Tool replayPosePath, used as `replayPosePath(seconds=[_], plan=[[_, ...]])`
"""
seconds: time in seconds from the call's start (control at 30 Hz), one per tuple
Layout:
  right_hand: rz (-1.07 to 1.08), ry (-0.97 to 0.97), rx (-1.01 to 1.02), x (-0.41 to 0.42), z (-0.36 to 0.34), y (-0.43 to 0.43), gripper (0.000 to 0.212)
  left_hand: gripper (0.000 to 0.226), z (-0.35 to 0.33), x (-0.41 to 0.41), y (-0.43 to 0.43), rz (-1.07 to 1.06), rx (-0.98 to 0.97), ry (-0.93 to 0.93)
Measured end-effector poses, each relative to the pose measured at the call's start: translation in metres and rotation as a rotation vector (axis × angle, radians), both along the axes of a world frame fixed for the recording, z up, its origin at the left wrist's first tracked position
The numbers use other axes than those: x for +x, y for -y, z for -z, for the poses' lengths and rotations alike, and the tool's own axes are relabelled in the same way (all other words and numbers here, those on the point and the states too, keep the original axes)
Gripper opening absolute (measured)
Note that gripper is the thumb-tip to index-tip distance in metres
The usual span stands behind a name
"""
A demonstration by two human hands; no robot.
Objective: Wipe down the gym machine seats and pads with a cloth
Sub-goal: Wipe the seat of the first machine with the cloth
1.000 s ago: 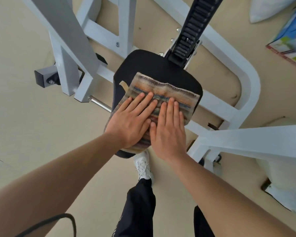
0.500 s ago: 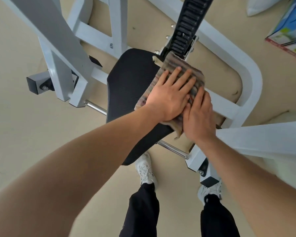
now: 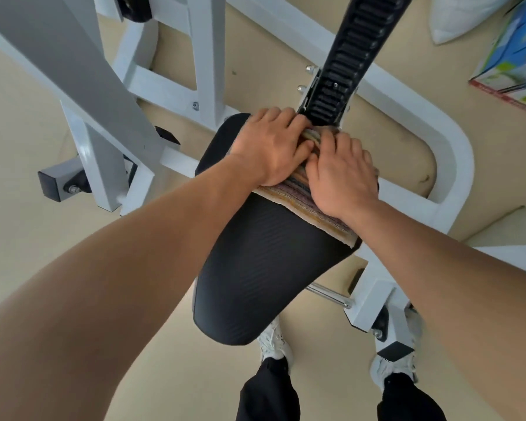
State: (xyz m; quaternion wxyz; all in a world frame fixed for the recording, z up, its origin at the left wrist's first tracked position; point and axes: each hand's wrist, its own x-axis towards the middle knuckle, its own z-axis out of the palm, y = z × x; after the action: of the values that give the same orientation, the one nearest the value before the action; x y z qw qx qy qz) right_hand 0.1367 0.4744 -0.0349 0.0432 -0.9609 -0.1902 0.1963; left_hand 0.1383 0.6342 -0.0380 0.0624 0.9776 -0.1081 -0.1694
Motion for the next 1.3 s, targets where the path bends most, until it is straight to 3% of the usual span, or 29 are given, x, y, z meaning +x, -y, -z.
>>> replayPosePath(seconds=[0.1, 0.23, 0.3, 0.53, 0.63, 0.77, 0.83, 0.93, 1.03, 1.3], plan=[[-0.070, 0.009, 0.011, 0.006, -0.001, -0.029, 0.058, 0.050, 0.000, -0.004, -0.029, -0.096, -0.014, 0.002], [-0.160, -0.024, 0.119, 0.017, -0.001, -0.074, 0.054, 0.046, -0.004, -0.016, -0.056, -0.478, -0.044, -0.083], [-0.199, -0.041, 0.158, 0.021, 0.000, -0.085, 0.052, 0.043, -0.005, -0.019, -0.053, -0.554, -0.009, -0.072], [-0.020, 0.005, 0.143, 0.006, 0.005, -0.016, 0.057, 0.048, -0.005, -0.008, -0.007, -0.244, 0.148, -0.028], [0.102, -0.002, 0.107, -0.009, 0.005, 0.026, 0.058, 0.047, -0.005, -0.004, 0.040, -0.084, 0.103, 0.008], [0.459, -0.139, 0.309, -0.040, 0.003, 0.071, 0.046, 0.046, -0.001, -0.005, 0.096, 0.109, -0.005, -0.011], [0.538, -0.174, 0.377, -0.046, 0.001, 0.072, 0.042, 0.048, 0.000, -0.005, 0.095, 0.160, -0.038, -0.013], [0.504, -0.142, 0.338, -0.029, 0.000, 0.054, 0.036, 0.046, 0.003, 0.000, 0.067, 0.173, -0.092, -0.009], [0.270, -0.070, 0.203, -0.008, -0.003, 0.024, 0.038, 0.046, 0.005, 0.003, 0.033, 0.082, -0.094, -0.001], [0.032, 0.026, 0.062, -0.043, -0.009, -0.006, 0.067, 0.057, -0.010, -0.035, 0.007, -0.117, -0.060, -0.002]])
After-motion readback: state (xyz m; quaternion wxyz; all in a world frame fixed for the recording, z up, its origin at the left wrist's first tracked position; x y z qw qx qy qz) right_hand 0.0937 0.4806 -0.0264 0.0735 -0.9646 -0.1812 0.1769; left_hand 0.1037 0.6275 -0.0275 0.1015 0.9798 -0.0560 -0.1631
